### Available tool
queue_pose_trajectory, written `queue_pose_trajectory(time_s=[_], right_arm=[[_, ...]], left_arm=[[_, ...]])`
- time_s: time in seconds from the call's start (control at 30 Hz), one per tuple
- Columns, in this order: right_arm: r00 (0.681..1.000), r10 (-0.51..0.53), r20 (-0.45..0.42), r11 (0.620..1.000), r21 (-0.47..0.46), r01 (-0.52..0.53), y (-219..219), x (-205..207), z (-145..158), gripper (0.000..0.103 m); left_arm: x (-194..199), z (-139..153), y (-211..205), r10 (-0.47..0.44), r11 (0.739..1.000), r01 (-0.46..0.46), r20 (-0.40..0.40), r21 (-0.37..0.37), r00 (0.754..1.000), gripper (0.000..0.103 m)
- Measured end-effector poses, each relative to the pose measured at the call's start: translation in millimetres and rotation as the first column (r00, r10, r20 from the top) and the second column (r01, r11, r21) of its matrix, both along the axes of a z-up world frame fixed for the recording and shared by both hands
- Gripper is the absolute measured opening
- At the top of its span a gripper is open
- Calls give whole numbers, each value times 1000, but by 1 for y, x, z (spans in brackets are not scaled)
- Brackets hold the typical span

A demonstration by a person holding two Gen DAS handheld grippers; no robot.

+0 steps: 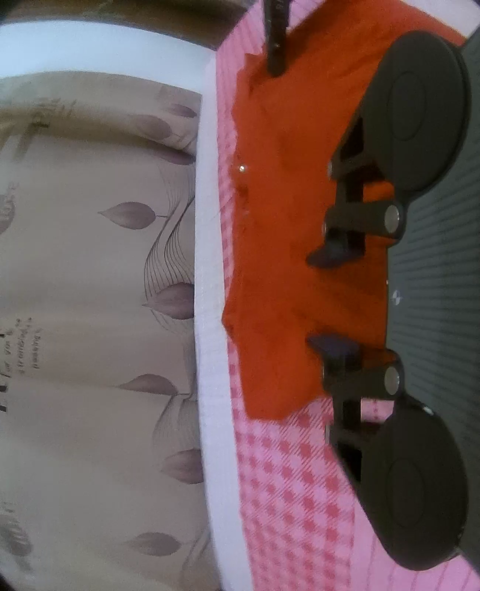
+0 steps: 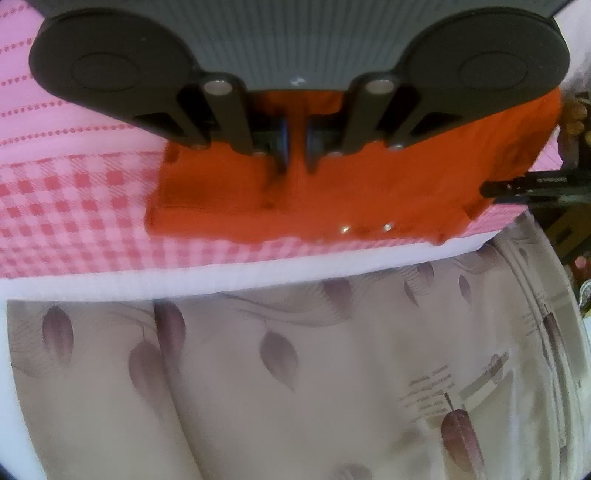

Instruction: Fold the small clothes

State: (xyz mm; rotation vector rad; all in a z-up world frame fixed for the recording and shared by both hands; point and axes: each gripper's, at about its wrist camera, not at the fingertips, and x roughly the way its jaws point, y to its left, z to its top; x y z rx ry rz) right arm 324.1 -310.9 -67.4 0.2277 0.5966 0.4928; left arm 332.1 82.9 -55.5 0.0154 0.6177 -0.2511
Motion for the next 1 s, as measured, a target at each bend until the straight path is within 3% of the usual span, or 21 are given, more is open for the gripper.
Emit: queue_pose_trajectory(time_s=[0.03,0.3,0.37,0.4,0.57,0.7,0.8,0.87,0.93,1.0], right_arm=[[1000,1,-5,1000,8,-1,-1,1,0,10],[999,-11,51,1000,-4,12,3,-8,8,7],[997,-25,76,1000,12,24,1,-10,16,7],[996,-28,88,999,19,27,1,-10,21,7],[992,-55,117,998,16,54,-1,-3,34,7],[989,-87,121,996,32,83,-5,0,35,7],[989,-106,101,994,34,103,-7,5,26,7],[991,-117,72,993,35,114,-10,10,17,7],[991,-119,52,992,41,117,-12,13,8,7],[993,-112,39,993,47,111,-12,13,2,7]], left_arm=[[0,0,1,11,1000,-11,3,-4,1000,7],[-10,20,5,119,993,-117,87,-22,989,6],[-11,28,6,145,989,-141,108,-43,983,6],[-9,32,6,156,987,-151,117,-54,981,0],[3,50,10,227,972,-213,161,-98,960,0],[10,50,15,260,962,-243,152,-124,954,0],[12,41,16,211,975,-202,100,-95,972,0],[12,33,17,184,980,-178,66,-89,981,17],[11,26,17,133,987,-130,25,-96,991,68],[8,20,13,99,992,-96,31,-84,995,87]])
